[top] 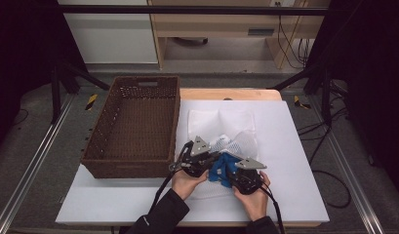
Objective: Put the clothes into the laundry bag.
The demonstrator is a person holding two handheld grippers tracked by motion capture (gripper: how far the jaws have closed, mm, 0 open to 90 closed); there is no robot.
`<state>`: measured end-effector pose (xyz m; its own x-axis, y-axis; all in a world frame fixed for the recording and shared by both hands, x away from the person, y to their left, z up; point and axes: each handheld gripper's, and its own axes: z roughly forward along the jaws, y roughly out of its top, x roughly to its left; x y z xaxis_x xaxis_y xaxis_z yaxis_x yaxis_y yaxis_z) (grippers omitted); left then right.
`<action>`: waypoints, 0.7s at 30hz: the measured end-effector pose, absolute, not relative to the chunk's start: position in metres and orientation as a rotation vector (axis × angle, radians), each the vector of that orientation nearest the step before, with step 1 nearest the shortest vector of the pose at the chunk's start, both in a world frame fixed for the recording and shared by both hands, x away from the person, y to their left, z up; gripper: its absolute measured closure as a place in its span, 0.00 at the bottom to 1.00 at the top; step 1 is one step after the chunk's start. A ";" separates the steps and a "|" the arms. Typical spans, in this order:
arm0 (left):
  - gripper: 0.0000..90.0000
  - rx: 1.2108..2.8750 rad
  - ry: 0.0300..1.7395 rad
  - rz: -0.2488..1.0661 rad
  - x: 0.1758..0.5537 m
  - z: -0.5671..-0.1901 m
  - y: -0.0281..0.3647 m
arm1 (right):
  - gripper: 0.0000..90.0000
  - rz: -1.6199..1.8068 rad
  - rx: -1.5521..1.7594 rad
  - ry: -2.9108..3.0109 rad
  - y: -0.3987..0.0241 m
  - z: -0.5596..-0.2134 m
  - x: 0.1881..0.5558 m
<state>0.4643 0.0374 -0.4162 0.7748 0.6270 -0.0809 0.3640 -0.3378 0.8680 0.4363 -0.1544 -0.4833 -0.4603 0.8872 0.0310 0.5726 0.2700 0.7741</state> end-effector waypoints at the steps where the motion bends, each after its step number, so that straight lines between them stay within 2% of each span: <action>1: 0.99 1.960 0.744 0.329 0.464 -0.415 0.037 | 0.85 1.027 1.328 2.134 -0.153 -0.483 0.437; 3: 0.99 1.960 0.735 0.329 0.462 -0.412 0.037 | 0.88 1.038 1.330 2.129 -0.151 -0.479 0.440; 9: 0.99 1.932 0.704 0.334 0.455 -0.398 0.036 | 0.87 1.227 1.325 2.013 -0.138 -0.464 0.456; 13: 0.99 1.948 0.708 0.328 0.455 -0.402 0.037 | 0.85 1.133 1.371 1.927 -0.130 -0.475 0.474; 17: 0.99 1.957 0.731 0.312 0.459 -0.412 0.039 | 0.80 1.072 1.394 1.935 -0.130 -0.485 0.480; 19: 0.99 1.963 0.743 0.311 0.461 -0.417 0.040 | 0.67 1.062 1.362 1.958 -0.133 -0.481 0.474; 21: 0.99 1.964 0.748 0.317 0.462 -0.418 0.041 | 0.60 1.092 1.334 1.972 -0.137 -0.475 0.467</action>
